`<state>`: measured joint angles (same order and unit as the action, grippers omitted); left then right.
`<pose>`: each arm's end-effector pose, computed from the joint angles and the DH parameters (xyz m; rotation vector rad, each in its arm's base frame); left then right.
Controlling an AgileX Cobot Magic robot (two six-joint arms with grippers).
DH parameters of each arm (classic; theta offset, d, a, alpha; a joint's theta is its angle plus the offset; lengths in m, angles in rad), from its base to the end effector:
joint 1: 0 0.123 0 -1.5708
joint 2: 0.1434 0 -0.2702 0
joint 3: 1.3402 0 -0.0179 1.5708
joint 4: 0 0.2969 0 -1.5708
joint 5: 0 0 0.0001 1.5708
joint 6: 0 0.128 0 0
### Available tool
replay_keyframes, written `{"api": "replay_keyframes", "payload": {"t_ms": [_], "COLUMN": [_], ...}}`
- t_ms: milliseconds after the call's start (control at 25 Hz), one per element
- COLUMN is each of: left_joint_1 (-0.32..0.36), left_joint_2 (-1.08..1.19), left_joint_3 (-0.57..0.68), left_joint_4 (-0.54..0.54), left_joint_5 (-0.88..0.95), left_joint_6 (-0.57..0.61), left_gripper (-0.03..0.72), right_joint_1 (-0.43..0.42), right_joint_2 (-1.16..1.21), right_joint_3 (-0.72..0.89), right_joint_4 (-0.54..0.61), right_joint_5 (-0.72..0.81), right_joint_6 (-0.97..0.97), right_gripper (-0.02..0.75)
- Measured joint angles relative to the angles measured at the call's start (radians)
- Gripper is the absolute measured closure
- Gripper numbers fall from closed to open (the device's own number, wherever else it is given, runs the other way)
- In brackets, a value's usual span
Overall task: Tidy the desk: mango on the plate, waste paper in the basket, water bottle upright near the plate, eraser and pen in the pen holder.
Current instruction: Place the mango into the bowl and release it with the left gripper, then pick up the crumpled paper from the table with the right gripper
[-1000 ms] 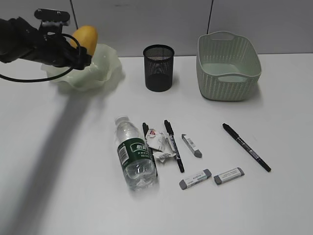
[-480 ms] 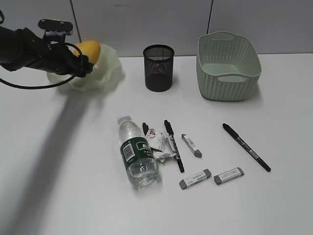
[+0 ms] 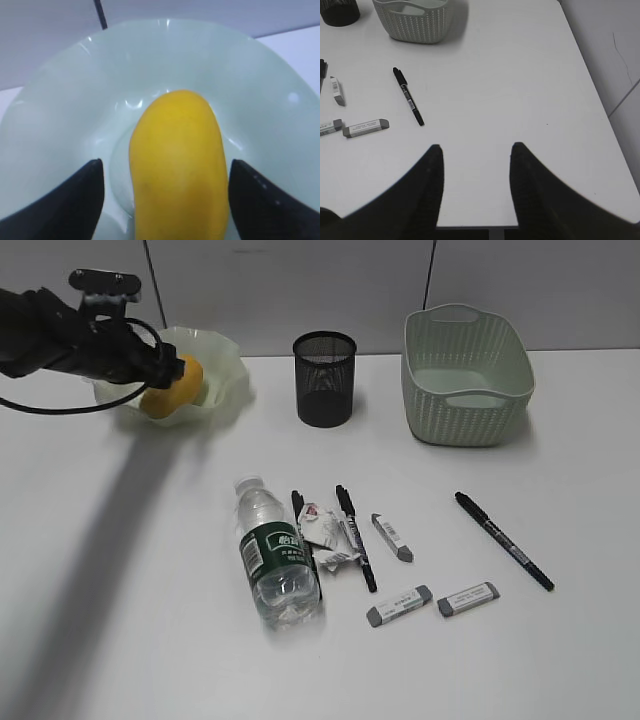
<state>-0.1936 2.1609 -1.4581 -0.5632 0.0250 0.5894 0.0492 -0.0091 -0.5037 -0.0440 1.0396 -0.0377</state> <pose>0.5261 -0.1049 0.0907 0.2499 2.1954 -0.1078 0.0830 -0.0008 0.2871 -0.0855 2.0081 -0.0450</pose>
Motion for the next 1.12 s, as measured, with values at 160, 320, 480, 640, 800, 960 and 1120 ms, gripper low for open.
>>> {"api": "replay_keyframes", "payload": {"t_ms": [160,320,480,640,800,960,1120], "left_joint_1": [0.0,0.0,0.0,0.0,0.0,0.0,0.0], "left_joint_2": [-0.06,-0.144,-0.223,-0.282,-0.321,-0.36,-0.403], "left_joint_3": [0.0,0.0,0.0,0.0,0.0,0.0,0.0], "left_joint_4": [0.0,0.003,0.045,0.244,0.49,0.715,0.766], "left_joint_5": [0.008,0.022,0.104,0.319,0.572,0.789,1.011], "left_joint_6": [0.0,0.0,0.0,0.0,-0.107,-0.391,-0.48], "left_gripper": [0.099,0.099,0.108,0.123,0.125,0.125,0.126], "right_joint_1": [0.0,0.0,0.0,0.0,0.0,0.0,0.0], "right_joint_2": [0.0,0.0,0.0,0.0,0.0,0.0,0.0], "right_joint_3": [0.0,0.0,0.0,0.0,0.0,0.0,0.0], "right_joint_4": [0.0,0.0,0.0,0.0,0.0,0.0,0.0], "right_joint_5": [0.0,0.0,0.0,0.0,0.0,0.0,0.0], "right_joint_6": [0.0,0.0,0.0,0.0,0.0,0.0,0.0], "right_gripper": [0.379,0.38,0.38,0.383,0.383,0.384,0.384]}}
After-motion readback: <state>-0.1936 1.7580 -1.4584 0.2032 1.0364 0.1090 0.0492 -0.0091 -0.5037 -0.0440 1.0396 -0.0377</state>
